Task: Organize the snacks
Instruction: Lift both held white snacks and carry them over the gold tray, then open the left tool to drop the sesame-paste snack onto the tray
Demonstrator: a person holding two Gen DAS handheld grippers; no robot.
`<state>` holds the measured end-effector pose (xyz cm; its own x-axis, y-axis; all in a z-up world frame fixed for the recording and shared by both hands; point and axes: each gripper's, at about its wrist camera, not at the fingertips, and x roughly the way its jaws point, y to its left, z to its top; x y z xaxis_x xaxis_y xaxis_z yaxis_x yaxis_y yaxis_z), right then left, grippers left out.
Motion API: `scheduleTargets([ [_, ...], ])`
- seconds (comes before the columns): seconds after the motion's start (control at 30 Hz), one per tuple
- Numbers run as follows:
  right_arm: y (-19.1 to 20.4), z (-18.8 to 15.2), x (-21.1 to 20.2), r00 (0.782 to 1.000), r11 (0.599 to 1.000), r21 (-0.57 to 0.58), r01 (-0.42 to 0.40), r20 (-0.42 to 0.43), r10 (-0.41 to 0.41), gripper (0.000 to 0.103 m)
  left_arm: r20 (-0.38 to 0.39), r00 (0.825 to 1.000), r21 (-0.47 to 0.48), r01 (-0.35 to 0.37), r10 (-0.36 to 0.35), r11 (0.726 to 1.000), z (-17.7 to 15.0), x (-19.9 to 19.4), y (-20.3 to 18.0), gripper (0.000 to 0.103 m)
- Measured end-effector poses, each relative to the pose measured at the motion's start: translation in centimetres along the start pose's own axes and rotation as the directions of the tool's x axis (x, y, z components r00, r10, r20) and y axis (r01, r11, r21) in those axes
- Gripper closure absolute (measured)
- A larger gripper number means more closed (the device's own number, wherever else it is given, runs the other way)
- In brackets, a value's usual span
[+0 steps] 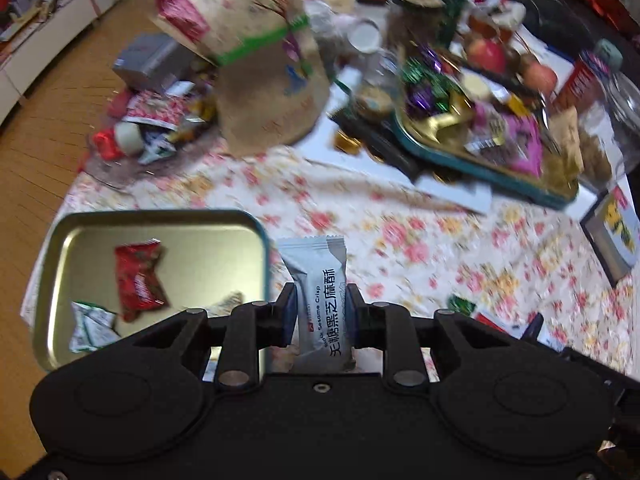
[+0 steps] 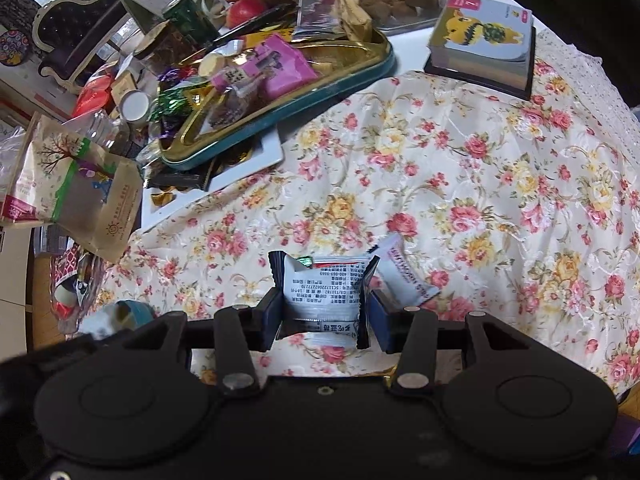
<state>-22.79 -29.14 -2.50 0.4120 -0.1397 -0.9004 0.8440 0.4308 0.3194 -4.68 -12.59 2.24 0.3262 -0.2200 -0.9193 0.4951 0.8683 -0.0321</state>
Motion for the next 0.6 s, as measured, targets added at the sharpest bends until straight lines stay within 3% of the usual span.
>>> scheduleTargets([
  [0.33,6.6,-2.2,0.3,0.998,0.993,-0.101,-0.054,0.011,0.056,0.054,0.027,0.99,-0.109,-0.137,0.14,0.985,1.8,-1.6,10.6,0.07],
  [0.6,12.8,-5.0,-0.1,0.988,0.965,-0.216,-0.148,0.013,0.154,0.054,-0.043,0.987,-0.223,-0.159,0.153,0.962,2.4,-0.3,18.5,0.07],
])
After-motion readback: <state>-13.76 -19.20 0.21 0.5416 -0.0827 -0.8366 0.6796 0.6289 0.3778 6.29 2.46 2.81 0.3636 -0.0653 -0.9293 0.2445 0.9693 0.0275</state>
